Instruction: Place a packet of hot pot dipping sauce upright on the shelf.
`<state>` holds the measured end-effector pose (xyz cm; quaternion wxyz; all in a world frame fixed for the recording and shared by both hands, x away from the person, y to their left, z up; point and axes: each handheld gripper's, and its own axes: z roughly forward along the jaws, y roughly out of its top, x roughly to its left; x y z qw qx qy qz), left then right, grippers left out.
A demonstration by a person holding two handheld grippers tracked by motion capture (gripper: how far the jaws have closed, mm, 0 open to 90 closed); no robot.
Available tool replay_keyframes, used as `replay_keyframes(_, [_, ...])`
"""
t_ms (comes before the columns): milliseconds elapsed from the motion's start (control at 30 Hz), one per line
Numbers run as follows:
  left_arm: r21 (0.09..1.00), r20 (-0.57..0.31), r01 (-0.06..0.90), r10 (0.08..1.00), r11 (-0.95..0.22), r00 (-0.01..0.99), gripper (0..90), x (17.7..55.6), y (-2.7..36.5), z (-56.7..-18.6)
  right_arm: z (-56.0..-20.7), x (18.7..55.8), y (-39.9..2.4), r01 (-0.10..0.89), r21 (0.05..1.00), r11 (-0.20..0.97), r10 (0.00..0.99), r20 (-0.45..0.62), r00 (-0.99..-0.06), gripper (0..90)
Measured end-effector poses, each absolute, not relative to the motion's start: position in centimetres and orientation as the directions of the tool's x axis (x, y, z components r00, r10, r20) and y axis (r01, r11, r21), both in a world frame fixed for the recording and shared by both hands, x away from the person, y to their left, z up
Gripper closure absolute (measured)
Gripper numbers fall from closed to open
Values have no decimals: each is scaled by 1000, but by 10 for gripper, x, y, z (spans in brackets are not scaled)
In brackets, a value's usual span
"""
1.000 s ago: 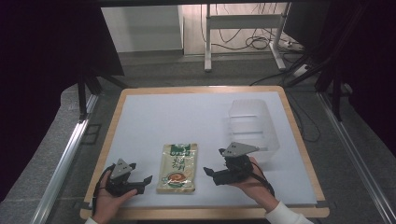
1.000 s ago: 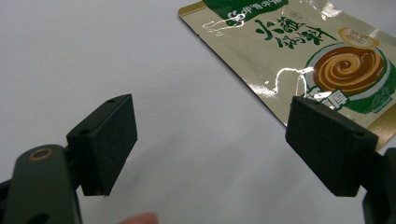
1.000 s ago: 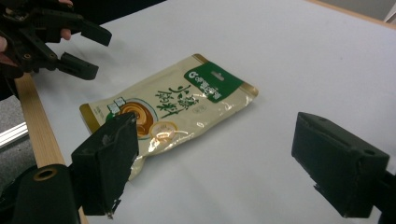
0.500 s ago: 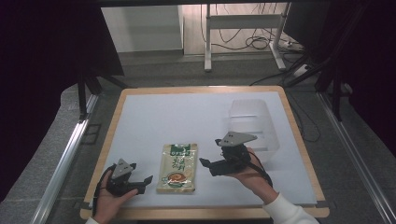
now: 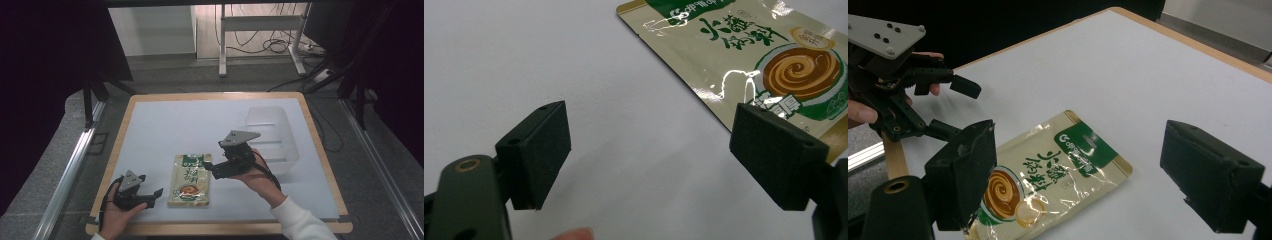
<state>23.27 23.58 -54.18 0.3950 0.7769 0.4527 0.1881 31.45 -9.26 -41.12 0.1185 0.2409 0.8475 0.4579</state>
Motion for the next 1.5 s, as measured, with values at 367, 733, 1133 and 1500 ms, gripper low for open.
replay_keyframes(367, [784,-65,554,851,-279,521,168,233,236,-542,-413,326,-79,311,821,479,506,31,-862,150])
replay_keyframes(733, [784,-65,553,850,-281,523,168,233,236,-542,-420,340,-69,343,806,483,510,59,-858,150])
replay_keyframes(1133, [787,-66,549,846,-283,530,168,231,236,-541,-442,366,-52,407,762,504,537,92,-838,149])
replay_keyframes(1500, [785,-63,549,844,-287,532,168,231,236,-540,-475,392,-38,484,695,532,572,126,-811,149])
